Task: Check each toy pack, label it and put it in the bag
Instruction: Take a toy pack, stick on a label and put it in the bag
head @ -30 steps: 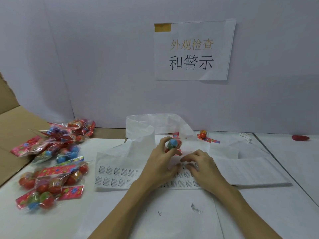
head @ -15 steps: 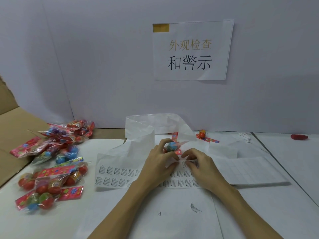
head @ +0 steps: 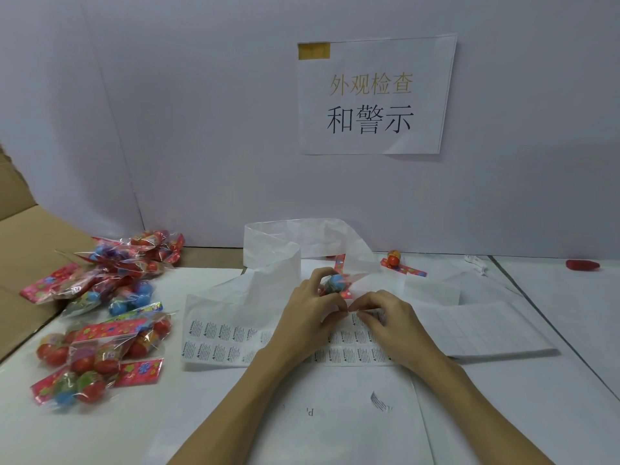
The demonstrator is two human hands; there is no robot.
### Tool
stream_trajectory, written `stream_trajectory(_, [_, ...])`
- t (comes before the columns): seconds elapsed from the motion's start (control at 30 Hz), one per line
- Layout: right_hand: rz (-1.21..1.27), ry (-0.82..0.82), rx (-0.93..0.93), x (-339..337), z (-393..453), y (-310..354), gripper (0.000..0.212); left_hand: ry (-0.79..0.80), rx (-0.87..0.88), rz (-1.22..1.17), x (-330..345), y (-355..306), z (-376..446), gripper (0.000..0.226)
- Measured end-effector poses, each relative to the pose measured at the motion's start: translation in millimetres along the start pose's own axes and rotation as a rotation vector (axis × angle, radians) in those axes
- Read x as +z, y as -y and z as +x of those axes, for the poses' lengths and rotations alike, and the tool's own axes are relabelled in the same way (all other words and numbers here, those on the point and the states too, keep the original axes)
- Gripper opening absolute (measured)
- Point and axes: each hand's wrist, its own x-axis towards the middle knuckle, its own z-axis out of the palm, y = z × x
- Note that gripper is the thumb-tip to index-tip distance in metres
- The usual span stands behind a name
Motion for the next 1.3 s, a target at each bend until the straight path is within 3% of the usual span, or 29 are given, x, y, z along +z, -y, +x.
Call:
stream_trajectory(0.4, [0.07,-0.053,-0.115,-5.3,2.3,-3.2,0.027,0.033,0.052,0.122,0.6,3.6,-0.1,0.018])
stream_trajectory(0.73, [0.163,-0.093,-0.099,-5.7,1.8,-2.3,0.026,0.024,0.022,0.124,5.9,10.9,-0.5,0.022])
stream_trajectory(0.93, [0.106,-0.034,-0.023,-7.3,3.6,-3.5,0.044,0.016,0.014,0.136,9.1,13.7,-0.9,0.017])
stream_trajectory(1.07, [0.145,-0.072,-0.063,-7.8,3.1,-4.1,0.037,-0.003,0.022,0.123,9.9,13.8,-1.2,0.018])
stream_trajectory(1.3, [0.141,-0.061,-0.033,-7.2,4.2,-5.7,0.057,-0.009,0.019,0.122,6.4,9.6,-1.1,0.015])
